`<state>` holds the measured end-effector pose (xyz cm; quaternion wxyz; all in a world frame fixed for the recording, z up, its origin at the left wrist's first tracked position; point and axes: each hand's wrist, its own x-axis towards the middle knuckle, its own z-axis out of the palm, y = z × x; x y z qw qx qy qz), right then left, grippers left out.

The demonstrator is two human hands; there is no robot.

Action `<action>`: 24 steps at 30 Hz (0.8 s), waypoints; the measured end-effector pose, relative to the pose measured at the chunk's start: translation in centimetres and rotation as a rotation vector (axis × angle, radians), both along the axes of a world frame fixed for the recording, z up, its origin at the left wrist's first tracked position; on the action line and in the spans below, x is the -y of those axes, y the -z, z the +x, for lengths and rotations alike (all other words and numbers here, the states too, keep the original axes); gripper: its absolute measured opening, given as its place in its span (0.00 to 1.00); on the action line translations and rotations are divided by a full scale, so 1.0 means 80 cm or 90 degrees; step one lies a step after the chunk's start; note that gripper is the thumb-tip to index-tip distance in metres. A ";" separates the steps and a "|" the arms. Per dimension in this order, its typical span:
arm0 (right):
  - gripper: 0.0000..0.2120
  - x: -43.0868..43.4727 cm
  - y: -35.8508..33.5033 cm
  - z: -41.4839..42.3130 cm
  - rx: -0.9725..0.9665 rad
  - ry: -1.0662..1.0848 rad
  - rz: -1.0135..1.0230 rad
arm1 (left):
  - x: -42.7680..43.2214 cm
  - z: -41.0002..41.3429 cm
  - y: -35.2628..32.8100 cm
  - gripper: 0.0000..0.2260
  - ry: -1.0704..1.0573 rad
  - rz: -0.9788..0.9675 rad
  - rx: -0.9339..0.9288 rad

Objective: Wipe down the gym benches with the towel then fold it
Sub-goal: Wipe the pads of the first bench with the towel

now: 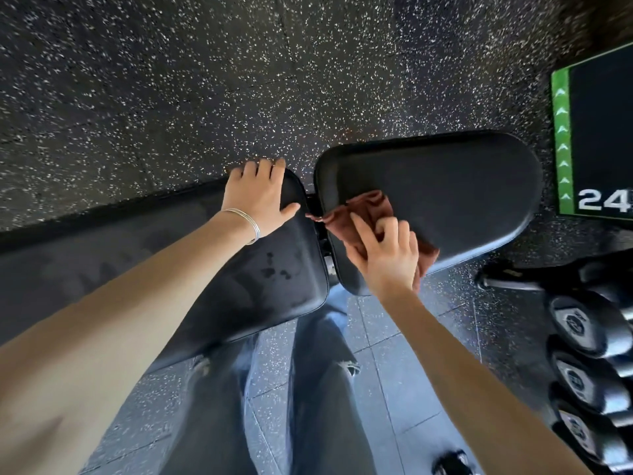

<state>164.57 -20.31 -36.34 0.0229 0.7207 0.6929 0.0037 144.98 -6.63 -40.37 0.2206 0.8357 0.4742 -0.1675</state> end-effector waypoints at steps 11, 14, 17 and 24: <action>0.19 -0.155 0.014 -0.028 0.032 0.092 -0.056 | 0.008 -0.009 0.000 0.39 -0.015 -0.008 -0.013; 0.14 -0.078 0.005 -0.022 -0.014 0.008 0.020 | 0.012 -0.011 -0.002 0.39 -0.011 0.006 -0.010; 0.13 -0.010 0.006 -0.016 0.018 -0.115 -0.027 | 0.017 -0.014 -0.004 0.38 -0.019 0.017 0.001; 0.13 -0.053 0.015 -0.032 0.014 -0.056 -0.028 | 0.020 -0.020 -0.002 0.38 -0.024 0.032 0.015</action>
